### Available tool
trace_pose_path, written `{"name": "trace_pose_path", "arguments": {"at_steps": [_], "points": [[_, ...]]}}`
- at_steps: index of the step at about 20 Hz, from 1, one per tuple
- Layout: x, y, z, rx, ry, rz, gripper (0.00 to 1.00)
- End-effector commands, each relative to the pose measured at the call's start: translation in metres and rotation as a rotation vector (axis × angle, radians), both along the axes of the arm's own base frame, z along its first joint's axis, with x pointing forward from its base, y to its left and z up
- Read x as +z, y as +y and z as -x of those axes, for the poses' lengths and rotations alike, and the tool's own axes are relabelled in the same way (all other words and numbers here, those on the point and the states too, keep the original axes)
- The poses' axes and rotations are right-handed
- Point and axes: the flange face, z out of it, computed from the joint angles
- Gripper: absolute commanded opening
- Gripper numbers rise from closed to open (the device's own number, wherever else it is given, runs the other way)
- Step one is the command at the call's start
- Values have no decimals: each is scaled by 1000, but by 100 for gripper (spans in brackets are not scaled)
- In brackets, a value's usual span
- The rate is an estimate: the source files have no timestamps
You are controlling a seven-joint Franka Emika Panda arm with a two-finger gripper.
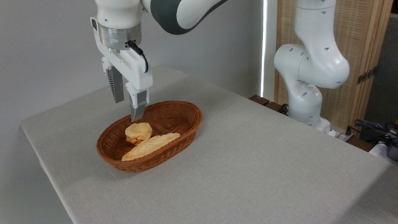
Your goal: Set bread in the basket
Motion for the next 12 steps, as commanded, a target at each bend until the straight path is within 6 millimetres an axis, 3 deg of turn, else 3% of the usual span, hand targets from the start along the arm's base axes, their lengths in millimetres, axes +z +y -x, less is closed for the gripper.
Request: {"name": "trace_pose_path", "arguments": {"at_steps": [1,5,9,12], "points": [[9,31,-5,59,5,7,100],[12,74,-10,119,-8,-35,100],[8,92,-10,97,-17,-201,100],[4,94,-11,92,-13,-217,100]]}}
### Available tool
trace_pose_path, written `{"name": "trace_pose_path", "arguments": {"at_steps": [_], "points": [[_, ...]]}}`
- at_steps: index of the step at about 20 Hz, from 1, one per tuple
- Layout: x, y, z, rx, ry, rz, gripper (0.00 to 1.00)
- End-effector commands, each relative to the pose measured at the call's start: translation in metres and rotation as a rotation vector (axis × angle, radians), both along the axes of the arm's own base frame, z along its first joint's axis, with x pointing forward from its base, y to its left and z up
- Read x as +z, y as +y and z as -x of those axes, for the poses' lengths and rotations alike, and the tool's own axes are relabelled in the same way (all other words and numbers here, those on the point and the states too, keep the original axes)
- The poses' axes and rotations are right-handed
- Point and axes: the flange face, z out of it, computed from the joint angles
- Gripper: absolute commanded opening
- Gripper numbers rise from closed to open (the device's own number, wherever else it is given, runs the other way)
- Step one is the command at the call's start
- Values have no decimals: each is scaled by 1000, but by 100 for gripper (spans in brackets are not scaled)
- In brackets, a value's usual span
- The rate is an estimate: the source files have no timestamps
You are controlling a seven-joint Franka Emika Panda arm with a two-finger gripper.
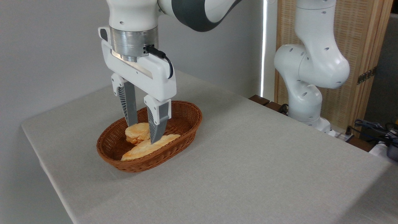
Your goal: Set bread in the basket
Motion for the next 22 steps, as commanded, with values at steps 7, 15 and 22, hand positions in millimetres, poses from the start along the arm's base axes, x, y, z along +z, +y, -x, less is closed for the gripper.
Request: {"name": "trace_pose_path", "arguments": {"at_steps": [7,15,22], "points": [[-4,0,1,-73,41,-59,100],[-5,-6,1,-98,42,-52,100],[-4,-19,2,-115,39,-45,100]]}}
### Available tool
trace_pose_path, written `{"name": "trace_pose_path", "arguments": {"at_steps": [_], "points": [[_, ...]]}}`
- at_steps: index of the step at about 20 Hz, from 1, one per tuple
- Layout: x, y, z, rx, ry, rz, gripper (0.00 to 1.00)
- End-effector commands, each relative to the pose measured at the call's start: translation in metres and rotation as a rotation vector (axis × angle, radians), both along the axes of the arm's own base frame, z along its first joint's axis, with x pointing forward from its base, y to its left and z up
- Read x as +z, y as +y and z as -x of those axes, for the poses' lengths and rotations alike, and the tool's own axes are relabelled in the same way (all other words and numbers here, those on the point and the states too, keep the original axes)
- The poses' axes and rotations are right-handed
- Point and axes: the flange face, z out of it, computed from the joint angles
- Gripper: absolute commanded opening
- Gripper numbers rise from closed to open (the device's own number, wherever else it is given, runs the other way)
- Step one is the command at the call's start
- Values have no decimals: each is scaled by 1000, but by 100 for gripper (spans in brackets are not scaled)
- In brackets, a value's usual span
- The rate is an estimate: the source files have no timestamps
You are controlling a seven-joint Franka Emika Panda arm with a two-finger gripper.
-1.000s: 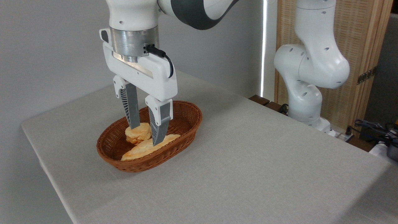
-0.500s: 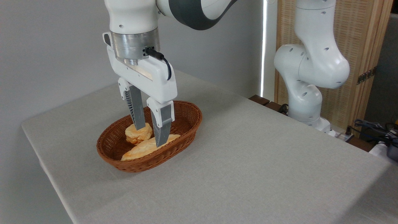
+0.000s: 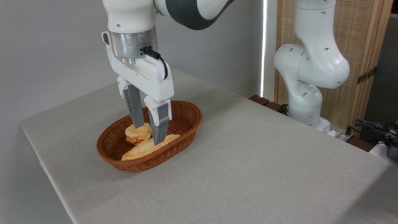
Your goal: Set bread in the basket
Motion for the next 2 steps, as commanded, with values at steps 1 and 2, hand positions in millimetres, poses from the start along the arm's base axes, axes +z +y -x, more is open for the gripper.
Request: {"name": "trace_pose_path", "arguments": {"at_steps": [1,2], "points": [[3,-7,0,-25,8,3,100],[3,-8,0,-24,8,9,100]]}}
